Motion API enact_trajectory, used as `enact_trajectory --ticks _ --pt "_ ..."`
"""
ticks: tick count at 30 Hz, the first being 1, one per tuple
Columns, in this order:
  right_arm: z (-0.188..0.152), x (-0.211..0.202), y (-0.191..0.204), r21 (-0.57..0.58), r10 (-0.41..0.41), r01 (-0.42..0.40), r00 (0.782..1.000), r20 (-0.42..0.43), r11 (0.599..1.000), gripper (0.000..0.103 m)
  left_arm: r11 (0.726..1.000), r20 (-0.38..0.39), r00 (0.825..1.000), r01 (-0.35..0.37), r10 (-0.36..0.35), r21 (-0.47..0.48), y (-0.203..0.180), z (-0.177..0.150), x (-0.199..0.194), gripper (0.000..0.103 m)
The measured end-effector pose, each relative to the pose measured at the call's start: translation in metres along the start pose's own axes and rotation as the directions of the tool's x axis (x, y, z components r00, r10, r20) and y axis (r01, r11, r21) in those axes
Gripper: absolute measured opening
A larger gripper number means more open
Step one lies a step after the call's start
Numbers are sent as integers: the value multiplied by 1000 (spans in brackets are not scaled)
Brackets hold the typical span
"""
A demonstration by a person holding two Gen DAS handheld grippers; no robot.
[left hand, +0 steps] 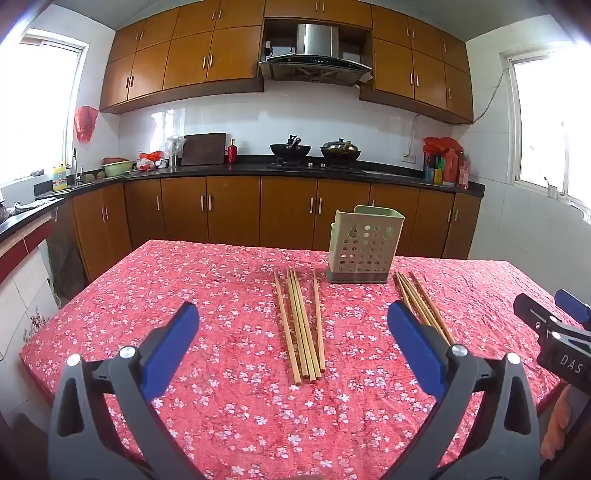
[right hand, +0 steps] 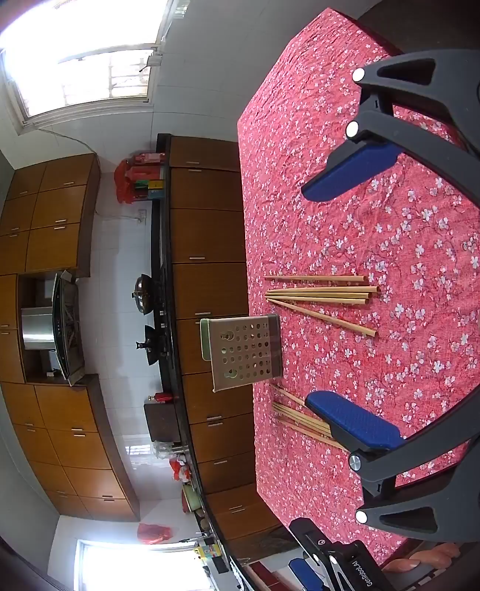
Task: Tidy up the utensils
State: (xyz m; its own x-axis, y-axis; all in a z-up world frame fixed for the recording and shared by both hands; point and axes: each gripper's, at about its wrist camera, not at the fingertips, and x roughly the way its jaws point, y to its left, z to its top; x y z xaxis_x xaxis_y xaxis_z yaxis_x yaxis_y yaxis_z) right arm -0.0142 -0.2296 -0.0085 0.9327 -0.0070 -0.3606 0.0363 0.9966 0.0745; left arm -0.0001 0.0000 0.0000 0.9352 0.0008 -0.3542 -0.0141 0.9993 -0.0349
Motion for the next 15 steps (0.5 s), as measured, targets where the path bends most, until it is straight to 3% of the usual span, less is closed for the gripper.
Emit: enact_trajectory --ticks 15 --pt "0 0 1 1 0 0 1000 -2 1000 101 1000 -3 1000 2 -2 -3 0 0 0 99"
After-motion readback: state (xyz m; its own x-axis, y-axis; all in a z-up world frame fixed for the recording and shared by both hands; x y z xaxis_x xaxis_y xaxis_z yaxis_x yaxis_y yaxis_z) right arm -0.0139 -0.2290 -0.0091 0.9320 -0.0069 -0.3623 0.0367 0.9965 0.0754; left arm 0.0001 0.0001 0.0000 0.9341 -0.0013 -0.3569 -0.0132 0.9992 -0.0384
